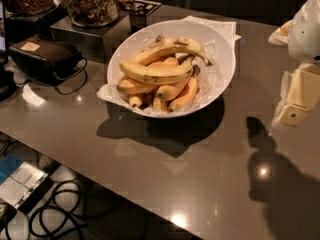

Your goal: Pick banana from white bowl

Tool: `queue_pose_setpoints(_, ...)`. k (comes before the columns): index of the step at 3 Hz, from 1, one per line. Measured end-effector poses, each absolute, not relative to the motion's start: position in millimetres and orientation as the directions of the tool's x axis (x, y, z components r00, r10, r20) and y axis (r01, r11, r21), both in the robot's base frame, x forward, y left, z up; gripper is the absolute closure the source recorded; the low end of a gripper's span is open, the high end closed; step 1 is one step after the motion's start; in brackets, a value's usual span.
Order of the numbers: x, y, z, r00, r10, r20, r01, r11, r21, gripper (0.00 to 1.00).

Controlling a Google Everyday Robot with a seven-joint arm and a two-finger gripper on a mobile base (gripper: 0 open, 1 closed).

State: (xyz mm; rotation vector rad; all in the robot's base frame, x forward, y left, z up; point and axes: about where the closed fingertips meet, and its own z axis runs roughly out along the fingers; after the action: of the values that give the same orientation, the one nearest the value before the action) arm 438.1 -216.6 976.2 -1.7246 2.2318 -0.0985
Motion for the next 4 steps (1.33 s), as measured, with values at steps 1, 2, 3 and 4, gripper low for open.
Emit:
queue_pose_setpoints(1,438.1,-216.6,976.2,-0.221,-0.953,-0.207,-0.931,0.270,-0.246,0.00)
queue_pose_setpoints(2,431.0,-205.5,982.7,-0.215,-0.957,-0.193,-0.935,0.259,-0.243,0.00)
queue_pose_setpoints(3,419.4,-181.5,995.8,-0.164,-0.974,-0.157,-0.946,0.200,-0.254,0.00)
queue_pose_setpoints(4,408.0,-144.7,1014.2,-0.072,-0.993,-0.096,-0.947,0.098,-0.305,0.00)
